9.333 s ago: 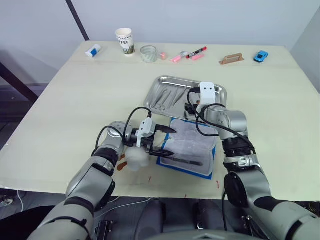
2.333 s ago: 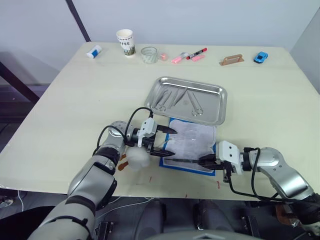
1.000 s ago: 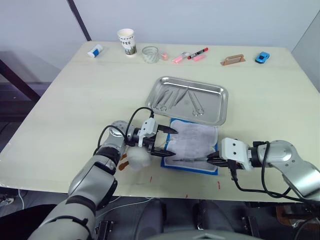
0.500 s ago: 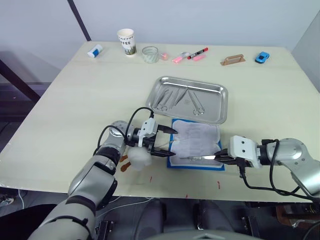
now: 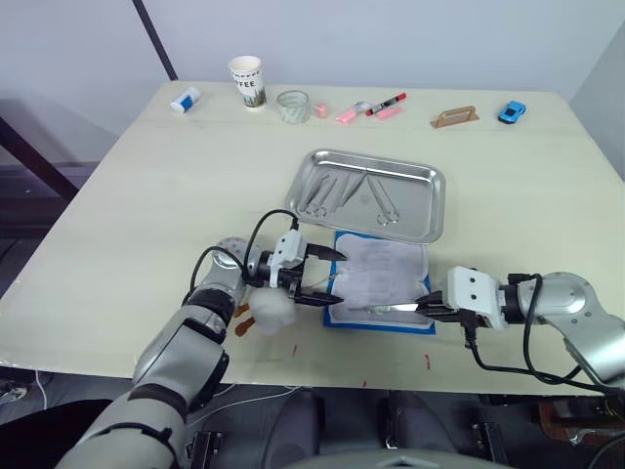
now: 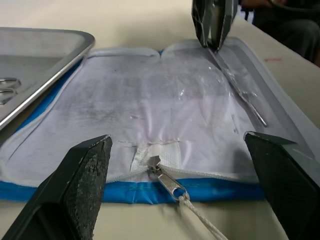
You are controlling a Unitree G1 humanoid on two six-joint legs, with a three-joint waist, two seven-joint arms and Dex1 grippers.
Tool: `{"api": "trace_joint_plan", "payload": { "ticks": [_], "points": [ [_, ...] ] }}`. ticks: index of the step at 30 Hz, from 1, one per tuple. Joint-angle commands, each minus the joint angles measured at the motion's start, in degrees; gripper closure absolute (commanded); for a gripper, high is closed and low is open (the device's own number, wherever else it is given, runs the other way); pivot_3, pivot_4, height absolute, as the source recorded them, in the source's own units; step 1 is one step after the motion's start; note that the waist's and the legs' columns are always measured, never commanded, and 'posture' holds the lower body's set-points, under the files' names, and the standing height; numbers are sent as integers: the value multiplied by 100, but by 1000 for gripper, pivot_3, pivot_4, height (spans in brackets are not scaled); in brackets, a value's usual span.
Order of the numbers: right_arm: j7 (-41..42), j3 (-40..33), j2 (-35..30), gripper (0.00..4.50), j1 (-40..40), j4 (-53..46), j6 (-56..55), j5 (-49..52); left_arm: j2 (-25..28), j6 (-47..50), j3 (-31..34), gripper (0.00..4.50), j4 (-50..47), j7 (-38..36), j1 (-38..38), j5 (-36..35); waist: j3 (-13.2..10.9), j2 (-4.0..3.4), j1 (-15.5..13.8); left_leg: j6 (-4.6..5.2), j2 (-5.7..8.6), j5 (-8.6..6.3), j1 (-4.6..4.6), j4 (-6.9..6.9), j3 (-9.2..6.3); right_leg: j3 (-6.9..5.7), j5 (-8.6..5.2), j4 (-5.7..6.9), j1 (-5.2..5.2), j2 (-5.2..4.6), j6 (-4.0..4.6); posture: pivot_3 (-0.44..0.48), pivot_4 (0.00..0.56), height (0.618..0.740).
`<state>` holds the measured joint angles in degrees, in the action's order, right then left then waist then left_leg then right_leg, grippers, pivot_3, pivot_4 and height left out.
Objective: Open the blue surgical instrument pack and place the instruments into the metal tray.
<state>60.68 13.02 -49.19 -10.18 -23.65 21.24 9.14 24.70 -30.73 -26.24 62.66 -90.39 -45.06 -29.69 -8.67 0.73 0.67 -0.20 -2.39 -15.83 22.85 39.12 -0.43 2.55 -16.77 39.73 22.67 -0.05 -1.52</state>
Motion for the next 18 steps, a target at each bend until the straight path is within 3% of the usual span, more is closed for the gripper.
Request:
{"api": "trace_joint_plan", "payload": {
  "ticks": [1, 18],
  "points": [
    [-29, -91, 9, 4444, 12, -113, -94, 8, -101, -16, -332, 0, 29, -211, 206, 219, 0, 0, -6, 0, 0, 0, 0, 0, 0, 0, 0, 0, 0, 0, 0, 0, 150, 725],
    [-47, -52, 56, 4444, 10, -197, -16, -23, -217, -308, -722, 0, 58, -211, 398, 861, 7, -10, -14, 0, 4, 0, -2, 1, 2, 2, -1, -1, -3, -4, -2, 0, 150, 725]
  ]
}}
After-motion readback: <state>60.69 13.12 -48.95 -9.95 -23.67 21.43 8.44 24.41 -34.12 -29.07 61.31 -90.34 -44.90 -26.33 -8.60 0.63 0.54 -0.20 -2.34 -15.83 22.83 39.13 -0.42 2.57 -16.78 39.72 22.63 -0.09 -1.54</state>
